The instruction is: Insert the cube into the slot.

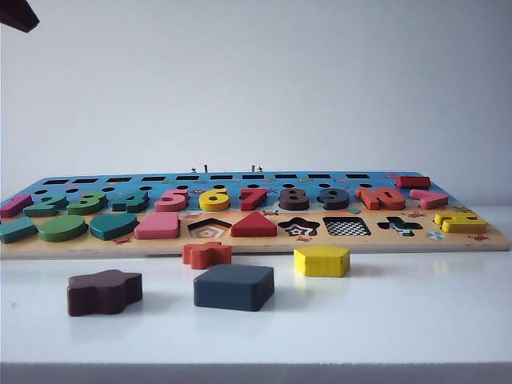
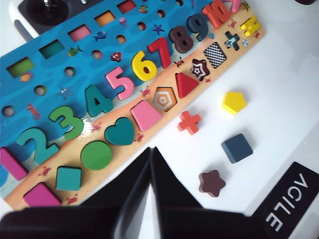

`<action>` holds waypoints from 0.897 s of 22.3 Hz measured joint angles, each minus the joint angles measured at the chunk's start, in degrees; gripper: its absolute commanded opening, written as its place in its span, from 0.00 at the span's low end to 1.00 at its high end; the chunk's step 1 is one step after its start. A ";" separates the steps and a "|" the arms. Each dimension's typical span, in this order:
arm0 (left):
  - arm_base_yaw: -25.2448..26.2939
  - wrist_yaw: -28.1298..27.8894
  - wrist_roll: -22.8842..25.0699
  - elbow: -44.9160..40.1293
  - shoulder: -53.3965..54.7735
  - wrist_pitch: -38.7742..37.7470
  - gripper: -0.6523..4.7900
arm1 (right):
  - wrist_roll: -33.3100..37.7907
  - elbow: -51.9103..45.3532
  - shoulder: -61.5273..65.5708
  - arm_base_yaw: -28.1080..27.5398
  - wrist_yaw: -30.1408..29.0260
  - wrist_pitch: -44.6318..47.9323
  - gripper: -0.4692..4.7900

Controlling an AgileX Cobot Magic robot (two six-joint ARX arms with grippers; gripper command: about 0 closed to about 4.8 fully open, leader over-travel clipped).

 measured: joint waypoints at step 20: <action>-1.11 5.60 0.04 6.75 7.41 -5.14 0.15 | -21.90 34.49 45.00 30.53 -6.69 -26.27 0.91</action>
